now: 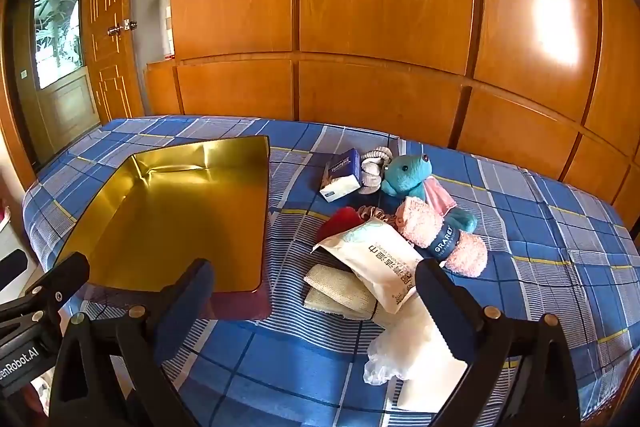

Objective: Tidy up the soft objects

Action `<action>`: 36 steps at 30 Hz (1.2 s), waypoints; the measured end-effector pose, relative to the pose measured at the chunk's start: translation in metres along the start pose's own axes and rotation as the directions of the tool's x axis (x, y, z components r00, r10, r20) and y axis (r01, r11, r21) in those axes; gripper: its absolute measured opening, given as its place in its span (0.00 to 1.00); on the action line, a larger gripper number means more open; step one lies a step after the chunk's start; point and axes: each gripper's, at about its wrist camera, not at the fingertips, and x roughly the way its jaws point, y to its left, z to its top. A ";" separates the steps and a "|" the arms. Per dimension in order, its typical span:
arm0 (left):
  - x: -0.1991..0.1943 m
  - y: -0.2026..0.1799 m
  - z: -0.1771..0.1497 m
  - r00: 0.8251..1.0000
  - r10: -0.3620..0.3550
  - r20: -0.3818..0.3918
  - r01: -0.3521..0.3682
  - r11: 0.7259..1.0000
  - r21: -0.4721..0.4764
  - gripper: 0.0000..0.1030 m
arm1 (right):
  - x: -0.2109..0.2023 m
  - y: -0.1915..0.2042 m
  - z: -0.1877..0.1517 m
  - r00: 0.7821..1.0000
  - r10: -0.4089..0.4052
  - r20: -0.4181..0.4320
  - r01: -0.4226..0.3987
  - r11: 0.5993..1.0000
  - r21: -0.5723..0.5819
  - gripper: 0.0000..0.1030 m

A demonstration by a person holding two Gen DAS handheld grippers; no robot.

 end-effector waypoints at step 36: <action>0.003 -0.001 -0.003 0.999 0.028 -0.033 -0.027 1.000 0.011 1.00 | 0.000 -0.002 -0.002 1.000 0.006 -0.012 -0.006 1.000 0.009 0.99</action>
